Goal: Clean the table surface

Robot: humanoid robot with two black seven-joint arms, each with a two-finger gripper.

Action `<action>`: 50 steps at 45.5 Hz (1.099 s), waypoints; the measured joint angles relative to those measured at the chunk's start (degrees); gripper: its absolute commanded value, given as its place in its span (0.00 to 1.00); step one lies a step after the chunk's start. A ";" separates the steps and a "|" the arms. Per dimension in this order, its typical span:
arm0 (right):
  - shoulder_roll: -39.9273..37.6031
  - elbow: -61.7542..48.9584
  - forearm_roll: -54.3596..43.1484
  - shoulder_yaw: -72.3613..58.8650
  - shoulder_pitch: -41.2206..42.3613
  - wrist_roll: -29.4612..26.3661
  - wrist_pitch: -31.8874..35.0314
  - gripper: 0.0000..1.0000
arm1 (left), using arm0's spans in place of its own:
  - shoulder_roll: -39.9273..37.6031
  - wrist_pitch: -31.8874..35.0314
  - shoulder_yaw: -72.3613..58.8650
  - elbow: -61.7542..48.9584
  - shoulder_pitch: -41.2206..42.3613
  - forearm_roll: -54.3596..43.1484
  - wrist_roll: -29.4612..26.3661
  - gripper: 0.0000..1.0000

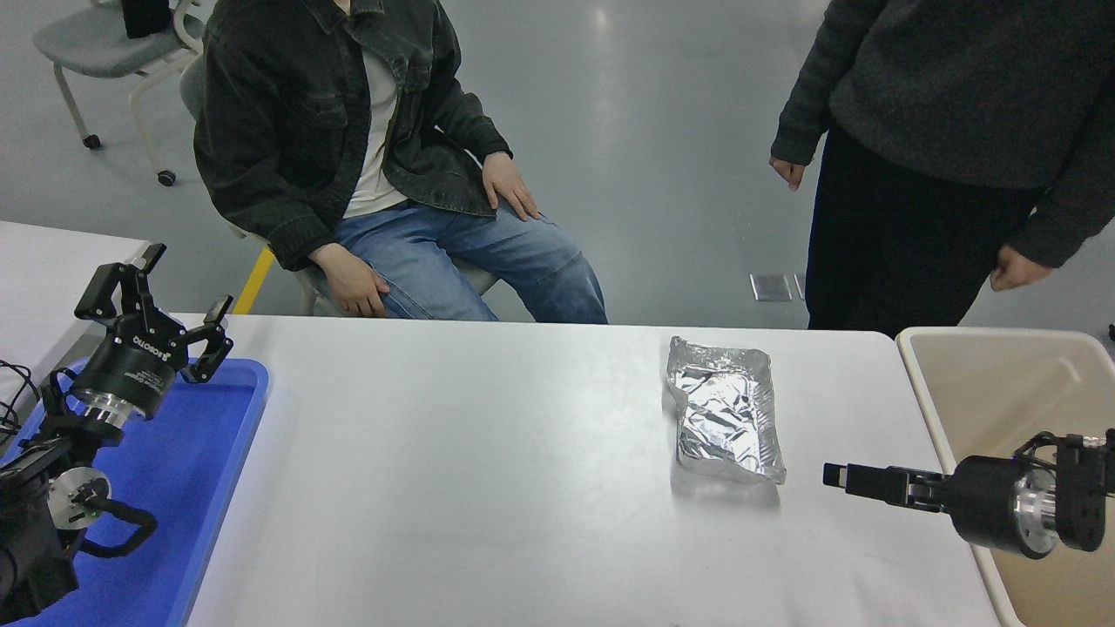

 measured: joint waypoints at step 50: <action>29.56 -31.36 8.82 1.40 -7.77 -0.92 -4.33 0.80 | 0.01 0.01 0.00 0.01 0.00 0.00 0.00 1.00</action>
